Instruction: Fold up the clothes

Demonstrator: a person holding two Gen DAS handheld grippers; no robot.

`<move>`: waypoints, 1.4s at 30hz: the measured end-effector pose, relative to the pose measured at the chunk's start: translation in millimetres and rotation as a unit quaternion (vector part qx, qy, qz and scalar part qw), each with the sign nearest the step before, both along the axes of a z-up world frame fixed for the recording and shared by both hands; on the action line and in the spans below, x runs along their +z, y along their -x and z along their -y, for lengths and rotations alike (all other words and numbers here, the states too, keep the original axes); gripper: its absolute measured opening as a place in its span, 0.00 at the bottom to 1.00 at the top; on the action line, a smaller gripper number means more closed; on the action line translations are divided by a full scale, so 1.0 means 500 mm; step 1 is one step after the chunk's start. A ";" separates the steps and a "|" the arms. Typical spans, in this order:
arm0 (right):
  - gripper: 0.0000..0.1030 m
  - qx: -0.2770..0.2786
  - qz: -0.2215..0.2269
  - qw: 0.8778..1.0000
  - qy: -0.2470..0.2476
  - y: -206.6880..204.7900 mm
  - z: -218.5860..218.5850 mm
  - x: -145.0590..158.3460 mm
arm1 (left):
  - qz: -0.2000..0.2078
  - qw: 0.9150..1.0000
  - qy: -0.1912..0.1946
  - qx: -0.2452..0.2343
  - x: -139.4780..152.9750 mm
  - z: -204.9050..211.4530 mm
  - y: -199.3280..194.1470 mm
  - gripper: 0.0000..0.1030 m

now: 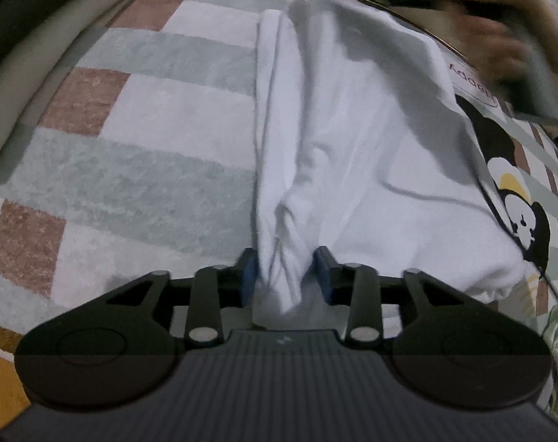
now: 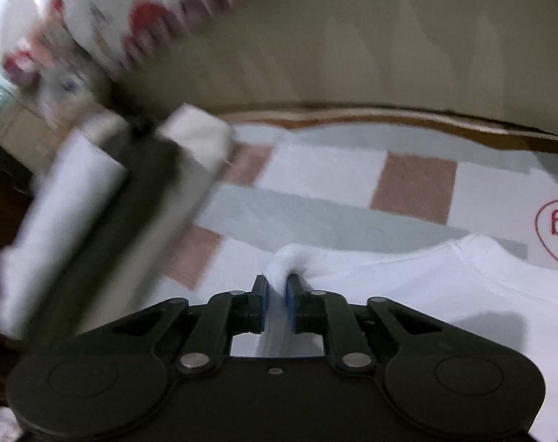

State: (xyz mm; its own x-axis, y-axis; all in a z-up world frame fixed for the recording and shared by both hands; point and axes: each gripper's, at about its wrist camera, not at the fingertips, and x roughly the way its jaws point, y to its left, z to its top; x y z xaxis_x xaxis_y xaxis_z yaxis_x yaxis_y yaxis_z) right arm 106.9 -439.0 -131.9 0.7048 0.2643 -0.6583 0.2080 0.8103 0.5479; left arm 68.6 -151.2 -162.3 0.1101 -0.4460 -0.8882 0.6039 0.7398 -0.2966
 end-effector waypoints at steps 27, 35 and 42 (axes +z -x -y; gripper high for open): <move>0.56 0.043 -0.031 0.981 0.188 0.551 -0.190 -0.040 | 0.168 0.985 0.018 0.027 0.024 0.085 0.039 0.39; 0.56 -0.131 0.025 0.991 0.032 0.566 -0.027 -0.094 | 0.145 0.980 0.110 -0.079 0.120 0.222 0.073 0.49; 0.57 -0.138 0.044 0.989 -0.022 0.549 -0.038 -0.166 | 0.161 0.970 -0.021 -0.182 0.062 0.550 0.064 0.56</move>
State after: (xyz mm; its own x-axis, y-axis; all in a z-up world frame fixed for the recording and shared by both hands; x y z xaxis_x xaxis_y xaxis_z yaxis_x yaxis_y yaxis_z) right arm -167.6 -420.0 -214.7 0.8084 0.0810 -0.5830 0.3674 0.7044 0.6073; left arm 36.5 -426.2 -131.4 0.2275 -0.4711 -0.8522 0.8834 0.4680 -0.0228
